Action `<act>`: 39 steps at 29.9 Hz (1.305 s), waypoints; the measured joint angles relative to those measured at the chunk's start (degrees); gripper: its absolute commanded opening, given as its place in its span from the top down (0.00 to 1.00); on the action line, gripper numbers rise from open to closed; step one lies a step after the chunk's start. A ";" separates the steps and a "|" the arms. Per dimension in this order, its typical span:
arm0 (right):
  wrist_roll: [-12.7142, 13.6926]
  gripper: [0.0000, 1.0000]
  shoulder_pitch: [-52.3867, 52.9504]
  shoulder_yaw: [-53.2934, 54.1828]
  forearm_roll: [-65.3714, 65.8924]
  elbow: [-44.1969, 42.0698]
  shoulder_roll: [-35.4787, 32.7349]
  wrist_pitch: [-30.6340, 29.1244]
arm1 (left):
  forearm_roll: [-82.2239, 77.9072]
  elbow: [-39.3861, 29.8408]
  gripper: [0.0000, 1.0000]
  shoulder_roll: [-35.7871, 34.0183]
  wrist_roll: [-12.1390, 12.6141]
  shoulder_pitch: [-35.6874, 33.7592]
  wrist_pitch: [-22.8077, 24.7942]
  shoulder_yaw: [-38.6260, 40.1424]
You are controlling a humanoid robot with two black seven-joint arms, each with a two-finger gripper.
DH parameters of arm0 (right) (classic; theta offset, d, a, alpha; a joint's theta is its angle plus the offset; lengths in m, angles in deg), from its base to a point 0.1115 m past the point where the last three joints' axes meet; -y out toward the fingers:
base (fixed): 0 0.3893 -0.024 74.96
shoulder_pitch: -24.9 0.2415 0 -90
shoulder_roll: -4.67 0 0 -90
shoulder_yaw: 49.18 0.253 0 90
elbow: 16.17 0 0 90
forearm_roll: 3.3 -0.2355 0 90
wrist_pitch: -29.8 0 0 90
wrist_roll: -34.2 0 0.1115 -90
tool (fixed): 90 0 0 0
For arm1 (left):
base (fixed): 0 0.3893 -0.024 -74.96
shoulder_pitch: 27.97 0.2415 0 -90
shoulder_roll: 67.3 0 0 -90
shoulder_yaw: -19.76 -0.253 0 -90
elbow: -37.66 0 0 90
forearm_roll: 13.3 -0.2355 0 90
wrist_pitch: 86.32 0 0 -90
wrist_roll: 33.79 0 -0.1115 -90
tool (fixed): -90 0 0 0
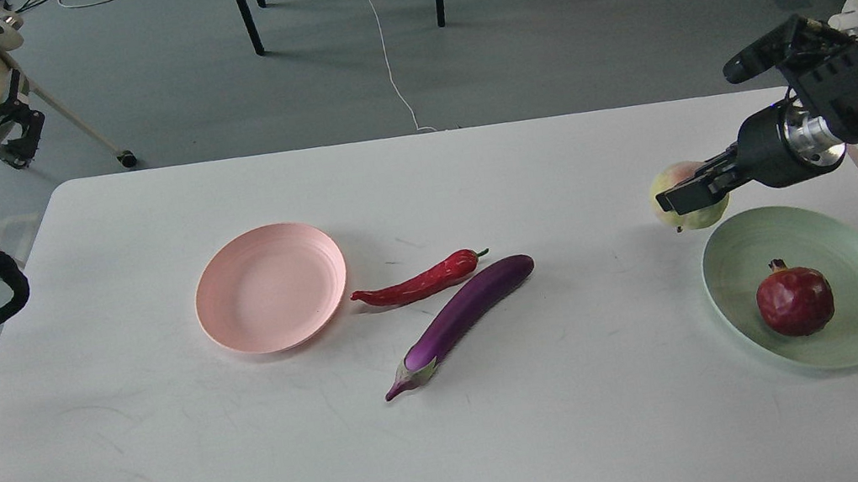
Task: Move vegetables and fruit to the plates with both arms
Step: 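Grasp the peach and place it on the green plate, then open the right gripper and withdraw it from the plate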
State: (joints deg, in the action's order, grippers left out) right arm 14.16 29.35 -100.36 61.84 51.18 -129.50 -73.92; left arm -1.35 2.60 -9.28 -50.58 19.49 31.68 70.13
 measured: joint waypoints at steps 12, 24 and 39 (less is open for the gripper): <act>0.07 0.47 -9.55 0.98 4.82 0.07 -10.94 3.32 | -0.11 -0.10 0.02 0.65 0.10 0.00 0.00 -0.11; 0.28 0.23 -14.53 3.66 4.83 -3.44 -9.92 4.58 | -0.18 -0.09 0.02 1.00 0.27 0.00 0.00 -0.19; 0.01 0.06 -14.77 8.50 4.06 -2.97 -9.41 4.50 | -0.11 -0.08 0.02 0.32 0.18 0.00 0.00 -0.09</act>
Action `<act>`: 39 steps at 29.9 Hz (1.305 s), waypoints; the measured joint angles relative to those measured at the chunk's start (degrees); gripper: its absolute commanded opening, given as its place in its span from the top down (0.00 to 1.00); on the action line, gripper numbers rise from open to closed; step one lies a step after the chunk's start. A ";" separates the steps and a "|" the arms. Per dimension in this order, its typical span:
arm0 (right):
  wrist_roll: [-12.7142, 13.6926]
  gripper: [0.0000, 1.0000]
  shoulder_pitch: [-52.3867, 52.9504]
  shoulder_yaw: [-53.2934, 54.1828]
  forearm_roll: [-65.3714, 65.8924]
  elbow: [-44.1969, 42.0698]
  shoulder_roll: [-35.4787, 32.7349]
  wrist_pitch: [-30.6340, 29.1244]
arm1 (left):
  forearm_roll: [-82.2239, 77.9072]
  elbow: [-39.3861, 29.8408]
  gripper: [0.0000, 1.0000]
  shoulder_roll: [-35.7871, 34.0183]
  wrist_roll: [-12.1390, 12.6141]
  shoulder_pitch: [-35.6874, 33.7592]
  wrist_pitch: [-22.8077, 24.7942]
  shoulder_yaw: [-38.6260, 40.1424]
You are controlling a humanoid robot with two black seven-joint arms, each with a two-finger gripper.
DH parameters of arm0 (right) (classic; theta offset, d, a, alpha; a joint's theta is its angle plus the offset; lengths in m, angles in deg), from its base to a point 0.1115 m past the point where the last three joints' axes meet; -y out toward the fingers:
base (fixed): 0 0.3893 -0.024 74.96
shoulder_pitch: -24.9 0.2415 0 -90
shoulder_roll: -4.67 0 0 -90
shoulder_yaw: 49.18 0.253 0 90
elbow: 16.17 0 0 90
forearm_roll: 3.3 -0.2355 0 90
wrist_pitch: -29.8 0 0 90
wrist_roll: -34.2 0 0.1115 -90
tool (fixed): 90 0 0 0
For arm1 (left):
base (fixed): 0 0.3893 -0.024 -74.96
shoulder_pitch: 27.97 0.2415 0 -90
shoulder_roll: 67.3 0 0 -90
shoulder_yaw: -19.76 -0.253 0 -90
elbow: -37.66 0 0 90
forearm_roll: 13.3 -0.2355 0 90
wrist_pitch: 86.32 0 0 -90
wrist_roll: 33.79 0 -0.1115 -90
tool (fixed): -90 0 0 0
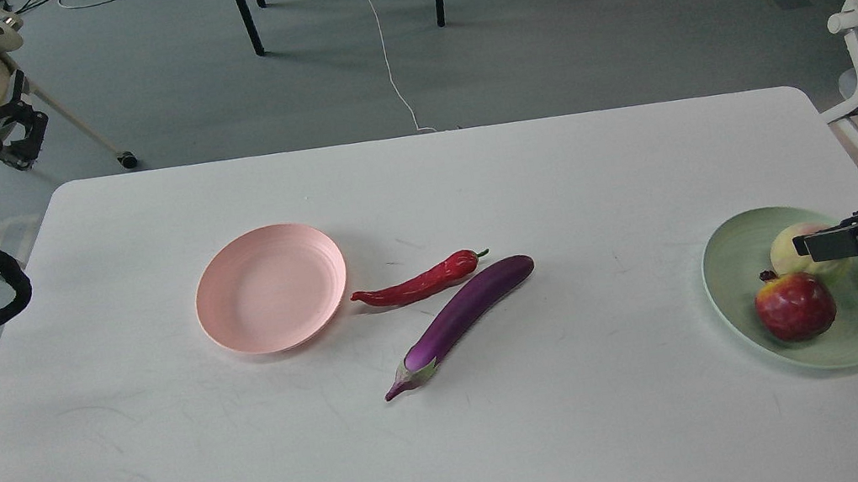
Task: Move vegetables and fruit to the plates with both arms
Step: 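Open the right gripper and withdraw it from the plate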
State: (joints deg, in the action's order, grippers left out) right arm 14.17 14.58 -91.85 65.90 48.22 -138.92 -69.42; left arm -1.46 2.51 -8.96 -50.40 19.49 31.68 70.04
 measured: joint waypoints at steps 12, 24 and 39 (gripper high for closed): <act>-0.10 0.03 0.79 10.43 -2.05 -0.25 -0.17 -0.45 | -0.07 -0.72 0.02 -0.04 0.55 -0.76 0.00 -0.01; -0.01 0.03 -2.46 28.06 -19.53 -0.49 3.08 -0.48 | -4.13 -3.73 0.02 -6.64 1.97 -4.58 0.00 -14.47; -0.20 0.03 -13.44 42.93 -46.81 -7.50 10.97 -0.19 | -49.01 -28.19 0.02 -11.52 3.10 -6.00 0.03 -20.64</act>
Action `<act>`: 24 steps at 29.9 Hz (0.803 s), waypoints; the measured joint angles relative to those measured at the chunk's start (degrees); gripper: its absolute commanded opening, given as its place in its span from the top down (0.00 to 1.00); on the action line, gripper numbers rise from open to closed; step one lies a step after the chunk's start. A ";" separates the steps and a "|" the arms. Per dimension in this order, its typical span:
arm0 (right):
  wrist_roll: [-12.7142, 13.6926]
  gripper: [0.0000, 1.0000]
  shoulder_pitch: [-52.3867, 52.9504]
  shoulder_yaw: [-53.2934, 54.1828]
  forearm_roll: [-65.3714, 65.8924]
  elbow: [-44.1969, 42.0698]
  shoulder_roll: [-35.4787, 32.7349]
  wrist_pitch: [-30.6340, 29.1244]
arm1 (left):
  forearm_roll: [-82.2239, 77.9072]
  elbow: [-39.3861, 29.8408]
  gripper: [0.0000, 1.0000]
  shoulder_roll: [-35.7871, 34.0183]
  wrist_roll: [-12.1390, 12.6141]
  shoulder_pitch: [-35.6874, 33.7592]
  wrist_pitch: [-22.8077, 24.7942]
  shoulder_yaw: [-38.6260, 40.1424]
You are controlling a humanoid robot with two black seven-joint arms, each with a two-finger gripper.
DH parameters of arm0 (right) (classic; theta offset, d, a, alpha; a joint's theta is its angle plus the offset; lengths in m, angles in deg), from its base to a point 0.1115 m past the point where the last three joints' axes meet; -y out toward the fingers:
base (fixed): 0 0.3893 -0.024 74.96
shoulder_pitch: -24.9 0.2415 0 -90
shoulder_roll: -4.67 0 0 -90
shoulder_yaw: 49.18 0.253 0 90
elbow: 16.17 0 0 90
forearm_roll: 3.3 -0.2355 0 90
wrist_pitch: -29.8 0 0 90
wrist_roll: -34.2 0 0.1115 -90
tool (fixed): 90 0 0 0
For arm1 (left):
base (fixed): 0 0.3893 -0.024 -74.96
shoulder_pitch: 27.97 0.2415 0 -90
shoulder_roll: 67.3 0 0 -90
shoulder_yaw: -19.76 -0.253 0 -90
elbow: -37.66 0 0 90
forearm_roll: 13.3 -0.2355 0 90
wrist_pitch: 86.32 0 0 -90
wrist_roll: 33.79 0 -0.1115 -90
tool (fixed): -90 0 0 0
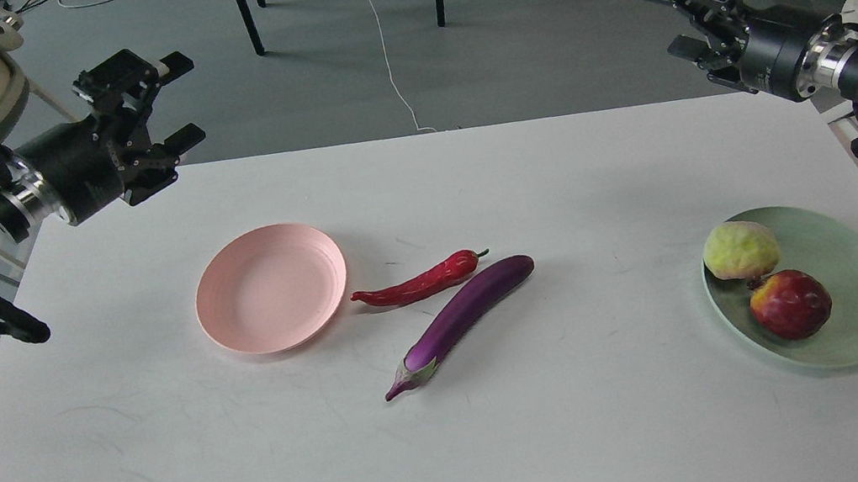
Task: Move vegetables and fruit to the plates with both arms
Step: 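Open the right gripper and withdraw it from the plate, then reach the left gripper to the purple eggplant and grasp it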
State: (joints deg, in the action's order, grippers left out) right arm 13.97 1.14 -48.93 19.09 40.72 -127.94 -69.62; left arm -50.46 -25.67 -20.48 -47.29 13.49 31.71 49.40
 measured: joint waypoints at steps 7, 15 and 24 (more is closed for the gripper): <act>-0.28 0.03 -6.03 8.60 -15.10 -0.69 -1.96 -4.70 | -16.31 -11.87 0.02 0.93 3.16 -0.15 -0.03 -2.97; -0.30 0.01 -14.55 19.32 -30.14 -2.72 -3.38 -13.63 | -44.40 -18.06 0.02 9.91 5.10 -0.34 -0.03 -4.31; -3.54 0.01 -29.03 32.92 -36.87 -12.08 -0.90 -18.55 | -72.91 -17.18 0.03 18.45 5.14 -0.08 -0.03 -9.19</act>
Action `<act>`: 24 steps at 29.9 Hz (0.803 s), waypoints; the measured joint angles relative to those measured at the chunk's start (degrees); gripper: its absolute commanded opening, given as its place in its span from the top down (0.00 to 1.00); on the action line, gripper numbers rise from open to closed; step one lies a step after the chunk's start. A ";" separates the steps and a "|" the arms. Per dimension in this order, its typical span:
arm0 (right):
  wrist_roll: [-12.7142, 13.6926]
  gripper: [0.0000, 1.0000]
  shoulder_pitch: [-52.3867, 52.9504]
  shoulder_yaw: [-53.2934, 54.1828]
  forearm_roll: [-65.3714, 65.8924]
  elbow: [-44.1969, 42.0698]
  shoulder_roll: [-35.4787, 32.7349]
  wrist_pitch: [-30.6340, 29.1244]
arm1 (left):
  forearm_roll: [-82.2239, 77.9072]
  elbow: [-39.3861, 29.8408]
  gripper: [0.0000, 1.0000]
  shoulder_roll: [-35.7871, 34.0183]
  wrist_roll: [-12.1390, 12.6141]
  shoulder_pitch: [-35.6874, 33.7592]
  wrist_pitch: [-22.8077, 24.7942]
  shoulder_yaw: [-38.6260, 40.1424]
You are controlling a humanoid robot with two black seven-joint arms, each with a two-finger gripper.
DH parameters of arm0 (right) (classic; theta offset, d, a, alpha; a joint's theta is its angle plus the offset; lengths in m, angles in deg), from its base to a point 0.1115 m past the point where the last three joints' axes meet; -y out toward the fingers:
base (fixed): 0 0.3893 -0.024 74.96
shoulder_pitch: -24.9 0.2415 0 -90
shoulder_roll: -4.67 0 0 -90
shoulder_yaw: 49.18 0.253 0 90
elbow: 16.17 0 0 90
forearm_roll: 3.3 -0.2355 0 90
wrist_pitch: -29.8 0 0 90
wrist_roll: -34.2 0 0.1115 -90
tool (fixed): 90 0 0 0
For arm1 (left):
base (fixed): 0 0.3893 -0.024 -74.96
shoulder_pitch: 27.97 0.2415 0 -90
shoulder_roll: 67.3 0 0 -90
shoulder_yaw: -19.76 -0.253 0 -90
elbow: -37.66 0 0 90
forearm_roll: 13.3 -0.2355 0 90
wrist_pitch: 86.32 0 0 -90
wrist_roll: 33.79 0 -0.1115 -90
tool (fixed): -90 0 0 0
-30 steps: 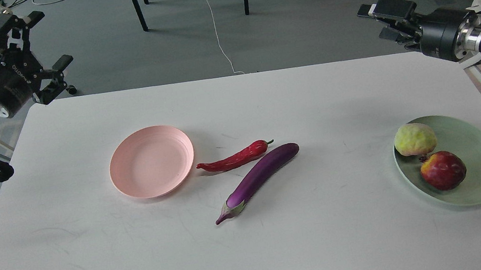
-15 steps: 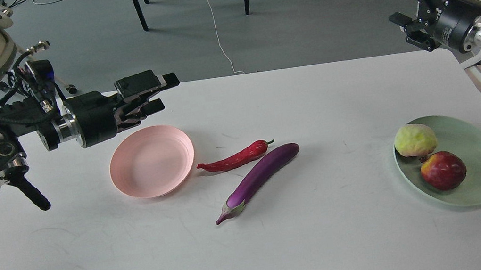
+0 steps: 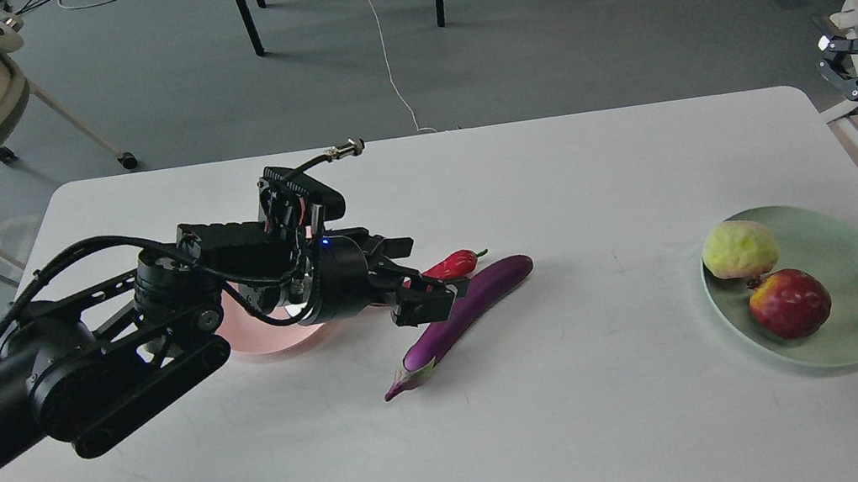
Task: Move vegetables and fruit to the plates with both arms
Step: 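Reach the left gripper to the purple eggplant and grasp it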
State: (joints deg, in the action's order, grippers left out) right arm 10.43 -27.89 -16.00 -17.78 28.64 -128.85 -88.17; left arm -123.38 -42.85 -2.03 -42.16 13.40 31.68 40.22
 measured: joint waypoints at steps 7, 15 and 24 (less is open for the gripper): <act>-0.35 0.01 -9.10 6.08 -4.38 -1.15 2.08 -0.03 | -10.25 2.99 0.11 5.49 0.09 -0.12 0.00 -5.33; -0.41 0.01 -11.35 6.91 -4.59 -0.49 2.90 -0.04 | -10.70 9.78 0.21 10.23 1.21 -0.42 0.00 -5.86; -0.41 0.01 -11.47 7.53 -4.60 -0.46 2.83 -0.04 | -10.58 15.72 0.37 12.51 1.39 0.21 0.00 -6.30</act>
State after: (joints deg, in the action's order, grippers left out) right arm 10.02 -39.35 -8.47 -22.38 28.19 -126.02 -88.21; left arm -133.96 -27.14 10.48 -40.76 13.62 31.68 33.92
